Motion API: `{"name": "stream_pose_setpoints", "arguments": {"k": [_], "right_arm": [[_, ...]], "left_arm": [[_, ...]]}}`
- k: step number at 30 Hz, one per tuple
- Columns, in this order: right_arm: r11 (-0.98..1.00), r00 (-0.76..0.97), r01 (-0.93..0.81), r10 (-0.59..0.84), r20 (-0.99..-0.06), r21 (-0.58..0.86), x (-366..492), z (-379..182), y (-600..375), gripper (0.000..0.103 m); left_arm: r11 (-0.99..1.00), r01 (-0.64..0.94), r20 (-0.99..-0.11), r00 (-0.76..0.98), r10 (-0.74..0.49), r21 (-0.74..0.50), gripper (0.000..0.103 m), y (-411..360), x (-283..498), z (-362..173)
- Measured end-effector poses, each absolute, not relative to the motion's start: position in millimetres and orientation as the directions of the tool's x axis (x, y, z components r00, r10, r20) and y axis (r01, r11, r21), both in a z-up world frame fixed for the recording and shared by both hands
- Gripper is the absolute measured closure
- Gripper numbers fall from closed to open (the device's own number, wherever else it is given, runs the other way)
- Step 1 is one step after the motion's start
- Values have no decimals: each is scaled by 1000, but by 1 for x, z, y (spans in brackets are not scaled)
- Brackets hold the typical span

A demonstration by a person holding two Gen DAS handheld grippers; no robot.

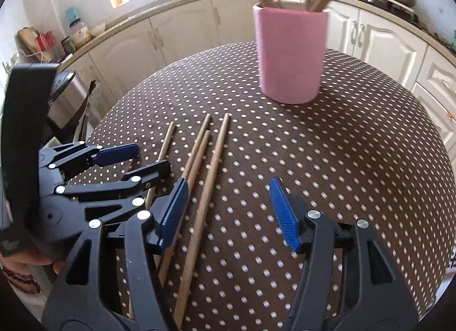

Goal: Organize utensils
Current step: 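Close the left gripper on a chopstick while the right gripper grasps another, then lift both held chopsticks upright and carry them over the pink cup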

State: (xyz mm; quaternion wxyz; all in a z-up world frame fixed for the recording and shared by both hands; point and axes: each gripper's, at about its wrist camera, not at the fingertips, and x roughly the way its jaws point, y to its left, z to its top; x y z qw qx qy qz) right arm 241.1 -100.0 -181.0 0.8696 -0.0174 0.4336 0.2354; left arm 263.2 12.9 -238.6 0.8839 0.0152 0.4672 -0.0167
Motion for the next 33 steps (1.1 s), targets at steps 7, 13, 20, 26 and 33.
{"name": "stream_pose_setpoints", "arguments": {"k": [7,13,20,26,33], "right_arm": [[863,402,-482,373,-836,154,268,-188,-69,71],[853,366,-503,359,-859,142,284,-185,-49,90],[863,339,-473,364,-867,178,296,-189,-47,94],[876,397,-453,363,-843,164,288,-186,-51,97],[860,468,-459,447,-762,222,270,-148,-76,97]], "left_arm": [[998,62,-822,569,-36,-2,75,19,271,-237],[998,27,-814,578,-58,-52,89,31,286,-237],[996,4,-814,576,-72,-85,97,44,295,-237],[993,28,-816,567,-113,-117,97,32,300,-231],[984,69,-750,640,-168,-162,97,29,286,-187]]}}
